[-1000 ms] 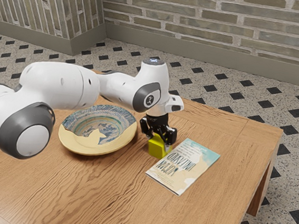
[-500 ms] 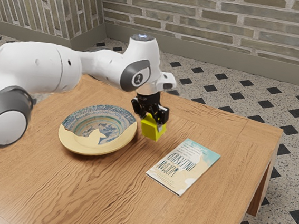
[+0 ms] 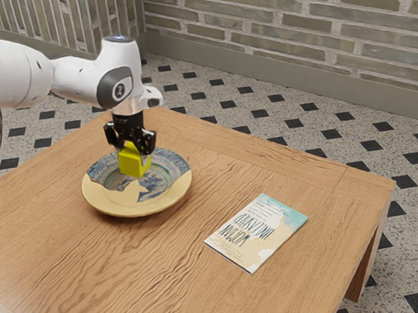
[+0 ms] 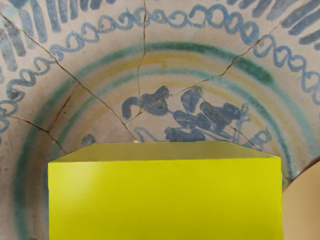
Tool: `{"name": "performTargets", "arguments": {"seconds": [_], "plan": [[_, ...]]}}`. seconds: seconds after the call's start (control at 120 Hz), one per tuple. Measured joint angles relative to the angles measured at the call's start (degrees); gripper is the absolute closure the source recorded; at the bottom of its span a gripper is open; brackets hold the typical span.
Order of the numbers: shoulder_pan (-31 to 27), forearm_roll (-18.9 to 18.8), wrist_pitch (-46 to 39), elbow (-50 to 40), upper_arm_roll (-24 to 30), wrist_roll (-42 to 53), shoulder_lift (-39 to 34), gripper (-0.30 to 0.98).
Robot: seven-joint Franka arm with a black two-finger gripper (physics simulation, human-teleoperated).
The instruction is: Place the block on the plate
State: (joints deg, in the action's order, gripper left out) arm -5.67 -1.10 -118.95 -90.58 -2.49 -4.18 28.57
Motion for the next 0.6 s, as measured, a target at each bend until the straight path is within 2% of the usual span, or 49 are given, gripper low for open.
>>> {"name": "performTargets", "arguments": {"seconds": [0.042, 0.25, 0.35, 0.475, 0.6], "plan": [[-0.6, 0.0, 0.0, 0.9, 0.5, 0.3, 0.9, 0.34], [-0.8, 1.0, -0.2, -0.8, 0.9, 1.4, -2.0, 0.14], [0.2, 1.2, -0.2, -3.7, 1.0, 1.8, -6.6, 0.08], [5.3, 2.8, 1.4, -5.7, 0.9, 1.6, -14.6, 0.05], [7.8, 0.0, 6.1, -6.2, 0.7, 0.5, -22.3, 0.03]]}}
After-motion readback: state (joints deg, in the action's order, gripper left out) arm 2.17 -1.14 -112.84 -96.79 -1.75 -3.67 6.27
